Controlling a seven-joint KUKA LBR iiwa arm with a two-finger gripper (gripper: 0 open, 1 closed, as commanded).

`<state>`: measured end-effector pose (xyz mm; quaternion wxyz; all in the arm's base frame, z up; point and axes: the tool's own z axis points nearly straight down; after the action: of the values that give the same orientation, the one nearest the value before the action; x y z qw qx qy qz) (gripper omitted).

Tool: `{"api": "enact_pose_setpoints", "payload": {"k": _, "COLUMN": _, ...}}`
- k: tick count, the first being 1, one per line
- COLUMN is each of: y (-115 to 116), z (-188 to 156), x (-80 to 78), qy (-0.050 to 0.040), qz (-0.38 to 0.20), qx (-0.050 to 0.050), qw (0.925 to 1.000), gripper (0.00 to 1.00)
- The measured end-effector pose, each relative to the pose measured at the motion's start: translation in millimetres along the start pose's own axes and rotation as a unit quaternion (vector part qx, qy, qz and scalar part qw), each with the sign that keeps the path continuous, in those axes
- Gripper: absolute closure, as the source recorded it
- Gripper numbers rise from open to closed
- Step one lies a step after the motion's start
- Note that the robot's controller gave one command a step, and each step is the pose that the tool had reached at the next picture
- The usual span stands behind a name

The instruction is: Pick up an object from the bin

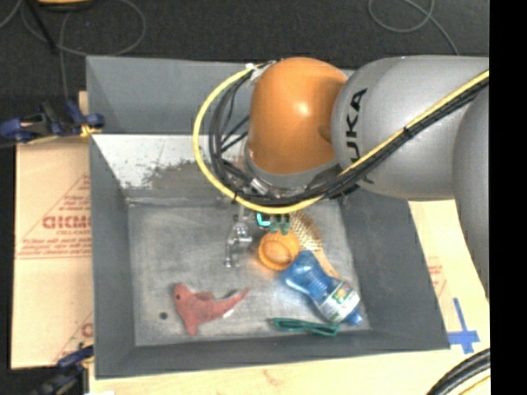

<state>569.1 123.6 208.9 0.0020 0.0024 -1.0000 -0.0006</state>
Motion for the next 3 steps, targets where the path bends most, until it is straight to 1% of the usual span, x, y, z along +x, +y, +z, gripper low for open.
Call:
{"api": "enact_pose_setpoints", "payload": {"k": 1, "y": -1, "z": -4, "x": -1.0, "qy": -0.0029, "qz": 0.002, "qx": 0.000, "qw": 1.0000, "gripper": 0.00}}
{"api": "enact_pose_setpoints", "payload": {"k": 2, "y": 3, "z": 47, "x": 31.5, "qy": -0.0049, "qz": -0.042, "qx": 0.001, "qw": 0.9991, "gripper": 0.00}}
{"api": "enact_pose_setpoints", "payload": {"k": 3, "y": 16, "z": 48, "x": 79.8, "qy": -0.0011, "qz": -0.129, "qx": 0.001, "qw": 0.9916, "gripper": 0.00}}
